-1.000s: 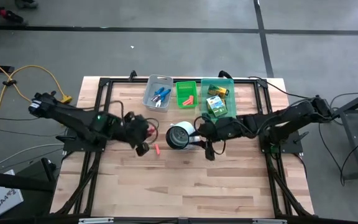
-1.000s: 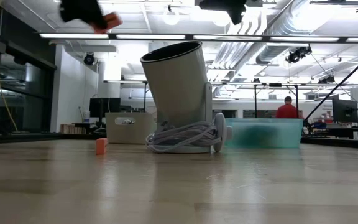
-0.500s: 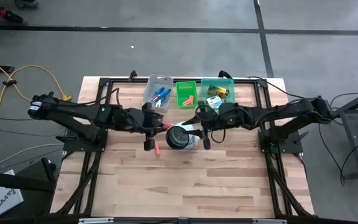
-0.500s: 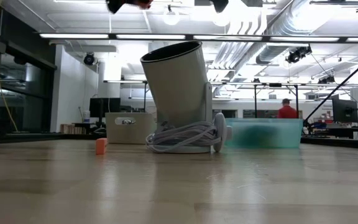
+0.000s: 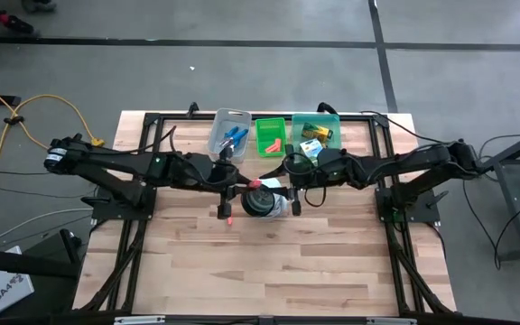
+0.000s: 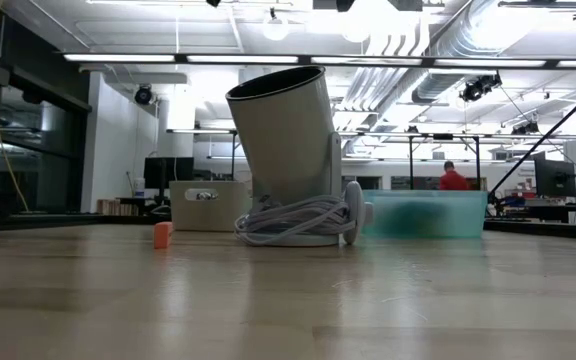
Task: Pick & Place School Supplies
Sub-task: Put the orange eraser into the green bin
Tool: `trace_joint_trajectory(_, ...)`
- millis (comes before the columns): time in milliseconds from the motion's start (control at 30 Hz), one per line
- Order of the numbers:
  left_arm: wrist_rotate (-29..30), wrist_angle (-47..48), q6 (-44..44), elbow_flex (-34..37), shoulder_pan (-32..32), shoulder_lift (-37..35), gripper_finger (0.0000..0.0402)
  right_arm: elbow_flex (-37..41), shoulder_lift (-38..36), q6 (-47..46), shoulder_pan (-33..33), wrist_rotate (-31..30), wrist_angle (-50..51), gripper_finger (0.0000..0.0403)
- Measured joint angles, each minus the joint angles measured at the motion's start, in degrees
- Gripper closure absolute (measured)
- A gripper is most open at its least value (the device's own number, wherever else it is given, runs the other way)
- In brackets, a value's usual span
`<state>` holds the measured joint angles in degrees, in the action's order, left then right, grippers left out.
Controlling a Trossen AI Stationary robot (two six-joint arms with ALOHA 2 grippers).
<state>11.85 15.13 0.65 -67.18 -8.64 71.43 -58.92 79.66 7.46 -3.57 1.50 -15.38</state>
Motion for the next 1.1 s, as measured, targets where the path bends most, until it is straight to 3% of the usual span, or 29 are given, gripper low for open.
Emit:
trace_joint_trajectory(767,-0.8,-3.01,-1.12,0.02,-0.96,1.87,0.0354,0.02,0.81,-0.17,-0.07,0.97,-1.91,0.0277)
trace_joint_trajectory(1100,-0.87,-3.22,-1.89,0.02,-0.96,1.87,0.0354,0.02,0.81,-0.15,-0.07,3.73,-1.95,0.035)
